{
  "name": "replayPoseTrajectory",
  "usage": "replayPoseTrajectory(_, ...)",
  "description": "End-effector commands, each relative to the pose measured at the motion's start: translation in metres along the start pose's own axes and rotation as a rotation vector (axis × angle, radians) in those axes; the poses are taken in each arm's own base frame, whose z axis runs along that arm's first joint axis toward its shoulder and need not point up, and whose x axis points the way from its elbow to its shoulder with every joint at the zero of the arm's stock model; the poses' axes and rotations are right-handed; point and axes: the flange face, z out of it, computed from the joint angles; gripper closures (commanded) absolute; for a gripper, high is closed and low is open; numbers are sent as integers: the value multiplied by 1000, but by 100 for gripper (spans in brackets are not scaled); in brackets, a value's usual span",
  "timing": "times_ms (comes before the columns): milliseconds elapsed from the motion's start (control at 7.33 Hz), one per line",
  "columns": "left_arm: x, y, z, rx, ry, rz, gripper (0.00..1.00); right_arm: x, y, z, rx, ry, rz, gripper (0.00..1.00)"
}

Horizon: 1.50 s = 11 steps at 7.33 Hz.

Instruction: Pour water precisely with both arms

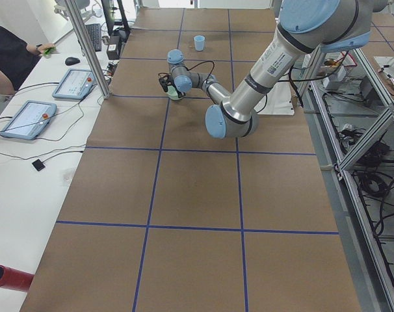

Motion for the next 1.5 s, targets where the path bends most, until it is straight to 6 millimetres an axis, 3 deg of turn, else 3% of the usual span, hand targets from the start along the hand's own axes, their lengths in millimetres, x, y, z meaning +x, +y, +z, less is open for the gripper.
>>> replayPoseTrajectory(0, 1, -5, -4, 8, 2, 0, 0, 2, 1, 1, -1, 6, 1, 0)
replayPoseTrajectory(136, 4, -21, -27, 26, 28, -7, 0, 0, 1, 0, -1, -2, 1, 0)
replayPoseTrajectory(273, -3, -54, -61, 51, 49, -37, 0, 0, 1, 0, -3, -6, 26, 0)
replayPoseTrajectory(409, -9, -104, -117, 57, 63, -81, 0, 0, 3, 1, -6, -10, 87, 0)
replayPoseTrajectory(546, -24, -133, -172, 42, 58, -42, 0, -5, 0, 1, -5, -22, 83, 0)
replayPoseTrajectory(682, -68, -139, -191, 61, 15, -5, 0, -27, 3, 10, -23, -18, 79, 0)
replayPoseTrajectory(819, -109, -148, -207, 88, 6, 36, 0, -45, 9, 4, -15, -27, 93, 0)
replayPoseTrajectory(955, -135, -151, -211, 95, -1, 50, 0, -58, 28, 4, -27, -33, 98, 0)
replayPoseTrajectory(1228, -137, -150, -212, 96, -1, 50, 0, -120, 42, 10, -53, -38, 194, 0)
replayPoseTrajectory(1365, -138, -150, -211, 98, -2, 48, 0, -147, 73, 13, -23, 5, 191, 0)
